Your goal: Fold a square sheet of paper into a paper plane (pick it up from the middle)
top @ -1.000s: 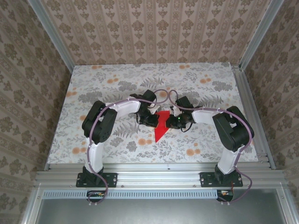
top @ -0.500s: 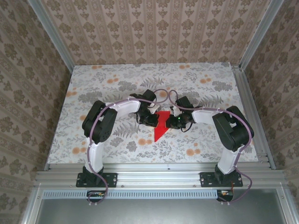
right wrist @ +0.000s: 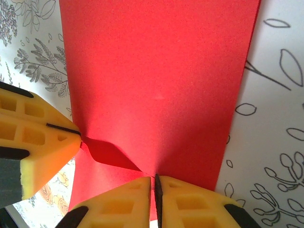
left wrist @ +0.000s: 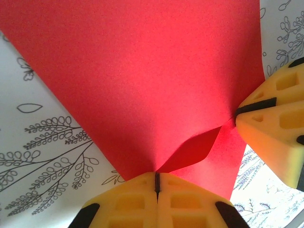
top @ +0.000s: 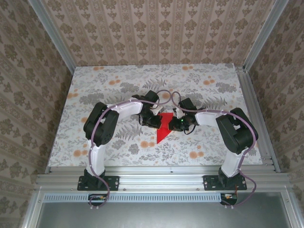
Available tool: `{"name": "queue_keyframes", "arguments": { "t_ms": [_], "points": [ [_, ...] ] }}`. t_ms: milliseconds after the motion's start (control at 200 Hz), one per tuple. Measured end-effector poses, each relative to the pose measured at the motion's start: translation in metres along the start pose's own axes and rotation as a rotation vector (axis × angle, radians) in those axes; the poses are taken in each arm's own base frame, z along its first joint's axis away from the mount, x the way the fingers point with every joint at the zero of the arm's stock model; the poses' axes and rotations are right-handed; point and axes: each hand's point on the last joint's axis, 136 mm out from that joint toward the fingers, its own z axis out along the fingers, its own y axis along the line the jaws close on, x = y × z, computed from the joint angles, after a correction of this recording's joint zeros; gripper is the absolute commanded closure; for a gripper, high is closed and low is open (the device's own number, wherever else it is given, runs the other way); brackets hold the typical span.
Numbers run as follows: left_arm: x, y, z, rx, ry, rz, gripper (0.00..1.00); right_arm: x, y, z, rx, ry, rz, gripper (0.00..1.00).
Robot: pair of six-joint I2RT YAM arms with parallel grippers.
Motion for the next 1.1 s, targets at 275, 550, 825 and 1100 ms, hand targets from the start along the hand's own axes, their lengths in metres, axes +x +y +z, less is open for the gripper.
{"name": "queue_keyframes", "arguments": {
  "t_ms": [275, 550, 825, 1100],
  "points": [
    [0.000, 0.005, 0.002, -0.025, 0.003, 0.009, 0.97, 0.000, 0.000, 0.000, 0.000, 0.000, 0.000, 0.83],
    [0.000, 0.007, 0.002, -0.032, 0.001, 0.022, 0.97, 0.000, 0.003, -0.001, -0.012, 0.002, 0.000, 0.80],
    [0.000, 0.007, 0.003, -0.031, 0.004, 0.034, 0.97, 0.001, 0.012, -0.012, -0.040, -0.018, 0.021, 0.78],
    [0.000, 0.008, 0.003, -0.020, 0.007, 0.037, 0.97, 0.014, 0.053, -0.019, -0.173, -0.051, 0.046, 0.79]
  ]
}}
